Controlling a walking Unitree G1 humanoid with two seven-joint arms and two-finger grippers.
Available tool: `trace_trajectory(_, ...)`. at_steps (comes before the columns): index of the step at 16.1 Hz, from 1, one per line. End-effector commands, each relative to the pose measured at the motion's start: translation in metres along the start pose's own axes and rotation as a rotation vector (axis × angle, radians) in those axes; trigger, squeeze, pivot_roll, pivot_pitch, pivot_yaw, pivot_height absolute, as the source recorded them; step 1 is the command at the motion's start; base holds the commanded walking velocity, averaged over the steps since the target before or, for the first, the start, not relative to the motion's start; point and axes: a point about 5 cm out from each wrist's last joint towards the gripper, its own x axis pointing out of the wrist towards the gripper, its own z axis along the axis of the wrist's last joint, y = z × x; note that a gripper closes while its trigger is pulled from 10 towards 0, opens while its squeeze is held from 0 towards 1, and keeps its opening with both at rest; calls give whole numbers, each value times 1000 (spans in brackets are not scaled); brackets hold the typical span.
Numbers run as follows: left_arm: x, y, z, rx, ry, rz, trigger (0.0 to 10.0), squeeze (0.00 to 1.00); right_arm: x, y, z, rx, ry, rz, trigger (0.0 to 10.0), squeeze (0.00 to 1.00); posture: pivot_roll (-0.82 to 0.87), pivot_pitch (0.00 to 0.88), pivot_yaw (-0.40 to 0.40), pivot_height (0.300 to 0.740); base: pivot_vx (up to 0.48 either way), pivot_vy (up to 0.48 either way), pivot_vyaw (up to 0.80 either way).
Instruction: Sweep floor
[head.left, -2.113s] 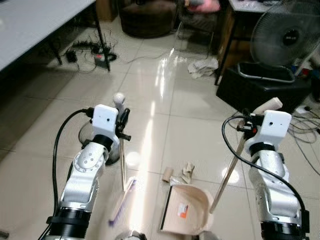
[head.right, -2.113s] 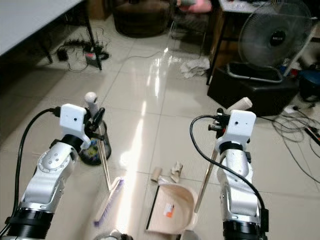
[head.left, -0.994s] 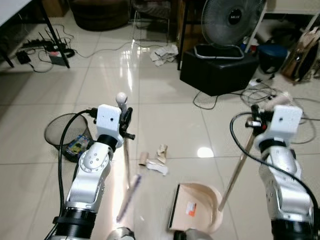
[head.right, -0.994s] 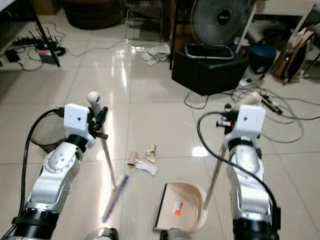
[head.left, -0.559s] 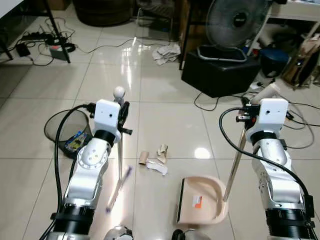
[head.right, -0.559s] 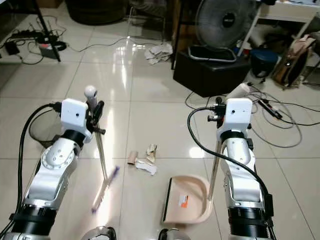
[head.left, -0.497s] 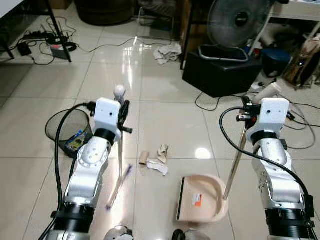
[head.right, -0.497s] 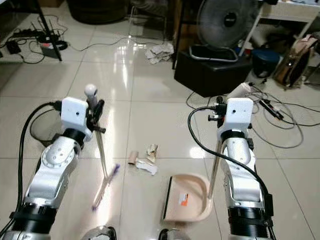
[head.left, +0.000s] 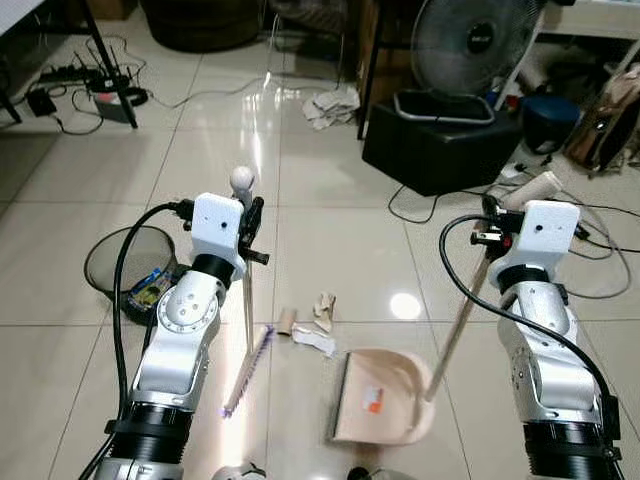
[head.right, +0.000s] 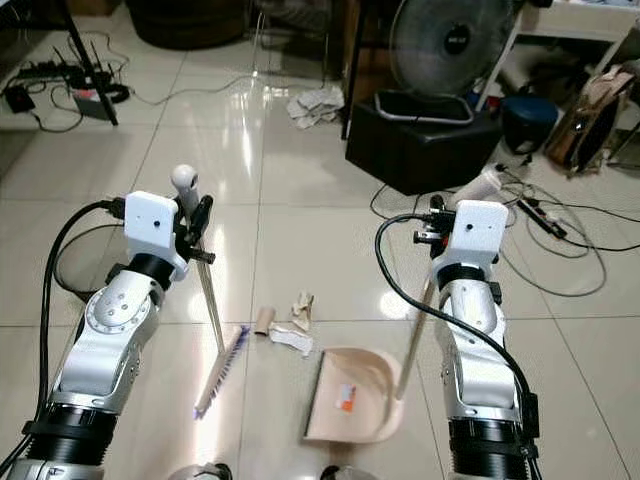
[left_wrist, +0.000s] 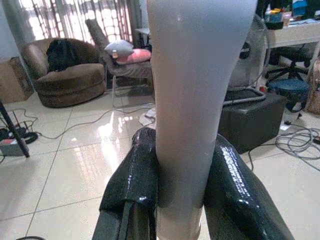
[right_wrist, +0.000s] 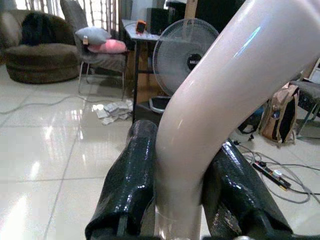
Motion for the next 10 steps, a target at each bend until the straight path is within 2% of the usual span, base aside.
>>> trace_trajectory(1, 2, -1, 7, 7, -34, 0, 10000, 0, -1, -5, 4, -24, -25, -20, 10000, 0, -6, 99, -43, 740, 409, 0, 0)
trace_trajectory(4, 2, 0, 7, -3, -32, -1, 10000, 0, -1, -6, 8, -27, -44, -16, 10000, 0, -7, 110, -20, 740, 405, 0, 710)
trace_trajectory(10, 6, -2, 9, 2, -37, -39, 10000, 0, -7, -3, 7, 8, -66, -42, 10000, 0, 1, 113, 6, 740, 413, 0, 0)
